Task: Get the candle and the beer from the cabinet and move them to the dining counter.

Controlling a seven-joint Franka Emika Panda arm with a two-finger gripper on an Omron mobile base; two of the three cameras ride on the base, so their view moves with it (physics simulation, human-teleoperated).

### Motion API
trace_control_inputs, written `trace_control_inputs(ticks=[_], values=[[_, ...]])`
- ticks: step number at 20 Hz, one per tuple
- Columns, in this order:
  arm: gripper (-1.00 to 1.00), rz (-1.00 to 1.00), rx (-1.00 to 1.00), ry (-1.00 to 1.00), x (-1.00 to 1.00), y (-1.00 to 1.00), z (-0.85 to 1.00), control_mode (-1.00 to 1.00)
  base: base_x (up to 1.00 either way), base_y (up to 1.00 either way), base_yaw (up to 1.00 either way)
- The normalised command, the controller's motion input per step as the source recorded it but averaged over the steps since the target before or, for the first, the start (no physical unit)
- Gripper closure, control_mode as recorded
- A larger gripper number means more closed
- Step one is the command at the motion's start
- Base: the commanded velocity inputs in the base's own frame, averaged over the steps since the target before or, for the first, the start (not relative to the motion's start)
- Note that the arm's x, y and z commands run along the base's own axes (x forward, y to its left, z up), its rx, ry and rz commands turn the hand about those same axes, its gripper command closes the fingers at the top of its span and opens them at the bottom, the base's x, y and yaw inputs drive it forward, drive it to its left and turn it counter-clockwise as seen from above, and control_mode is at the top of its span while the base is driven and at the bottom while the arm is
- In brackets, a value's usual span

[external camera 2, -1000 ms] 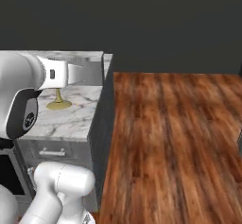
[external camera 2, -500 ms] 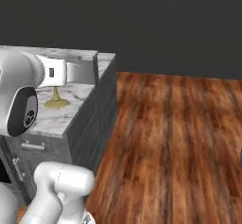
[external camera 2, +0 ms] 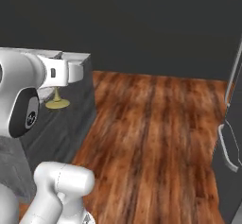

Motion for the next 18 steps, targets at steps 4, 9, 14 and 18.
trace_control_inputs(ticks=[4, 9, 14, 18], values=[[1.00, 0.00, 0.00, 0.00, 0.00, 0.00, 0.00, 1.00, 0.93, -0.71, 0.09], [1.00, 0.00, 0.00, 0.00, 0.00, 0.00, 0.00, 1.00, 1.00, -0.38, 0.06], [1.00, 0.00, 0.00, 0.00, 0.00, 0.00, 0.00, 1.00, 1.00, -0.01, 0.00], [1.00, 0.00, 0.00, 0.00, 0.00, 0.00, 0.00, 1.00, 1.00, 0.00, 0.00]])
